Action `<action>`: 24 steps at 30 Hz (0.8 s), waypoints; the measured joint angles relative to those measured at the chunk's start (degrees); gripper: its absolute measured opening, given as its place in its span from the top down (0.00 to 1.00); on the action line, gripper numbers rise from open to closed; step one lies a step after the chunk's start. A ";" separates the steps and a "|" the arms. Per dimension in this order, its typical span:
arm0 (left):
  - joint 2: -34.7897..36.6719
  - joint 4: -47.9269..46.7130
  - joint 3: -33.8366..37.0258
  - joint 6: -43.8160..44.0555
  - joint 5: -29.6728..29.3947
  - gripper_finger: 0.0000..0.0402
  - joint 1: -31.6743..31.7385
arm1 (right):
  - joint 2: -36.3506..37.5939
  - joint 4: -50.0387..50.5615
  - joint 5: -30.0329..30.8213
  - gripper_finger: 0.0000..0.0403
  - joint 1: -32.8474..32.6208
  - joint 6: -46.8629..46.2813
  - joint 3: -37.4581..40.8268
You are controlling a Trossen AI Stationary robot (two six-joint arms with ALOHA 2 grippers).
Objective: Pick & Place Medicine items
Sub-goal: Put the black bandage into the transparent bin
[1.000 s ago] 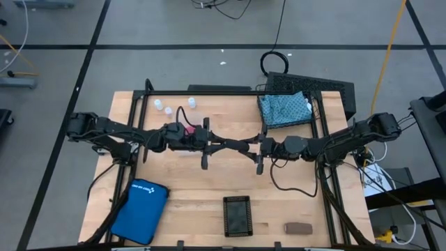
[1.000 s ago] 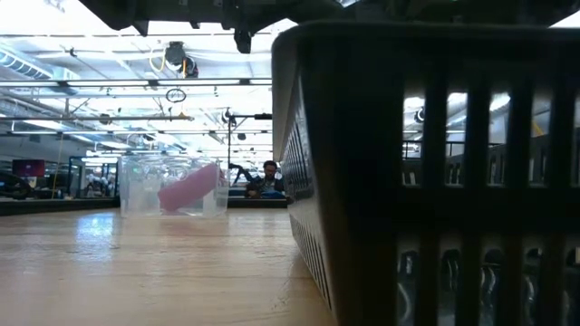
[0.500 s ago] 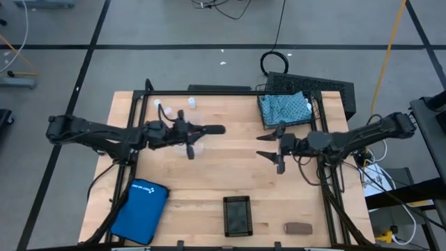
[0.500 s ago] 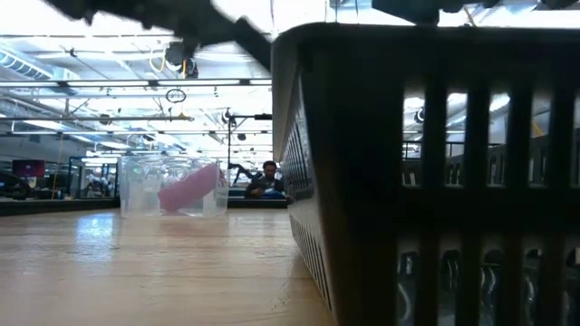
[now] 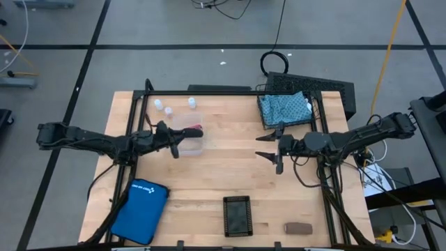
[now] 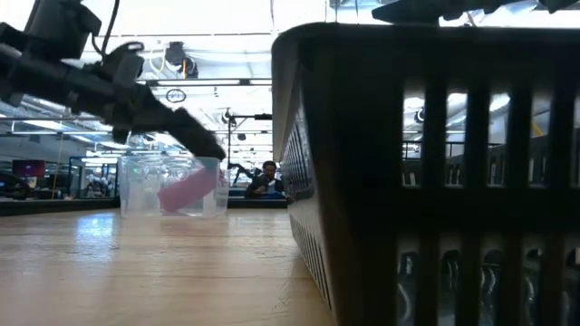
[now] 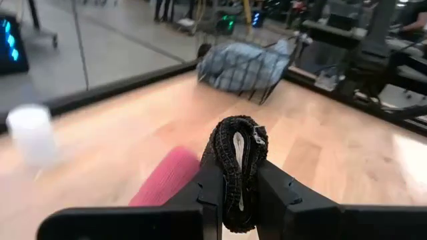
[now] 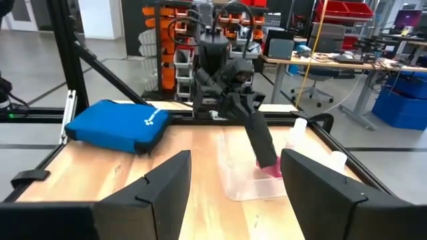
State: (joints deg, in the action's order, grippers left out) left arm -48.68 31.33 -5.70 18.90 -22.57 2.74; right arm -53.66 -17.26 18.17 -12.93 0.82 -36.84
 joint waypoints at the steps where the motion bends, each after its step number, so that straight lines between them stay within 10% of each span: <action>1: -0.38 -0.18 0.24 0.83 0.03 0.88 0.47 | -0.12 -0.04 0.00 0.45 0.18 0.02 0.00; 12: -5.39 -3.30 0.38 3.00 -4.07 0.87 6.36 | -0.41 -1.37 -0.02 0.46 0.95 -0.10 0.00; 24: -5.43 -3.03 0.38 3.48 -1.86 0.60 7.72 | -0.43 -1.33 -0.04 0.45 0.95 -0.13 0.00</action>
State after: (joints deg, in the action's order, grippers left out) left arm -54.11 28.31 -5.32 22.38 -24.43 10.46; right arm -54.08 -18.59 18.13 -11.99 0.69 -36.84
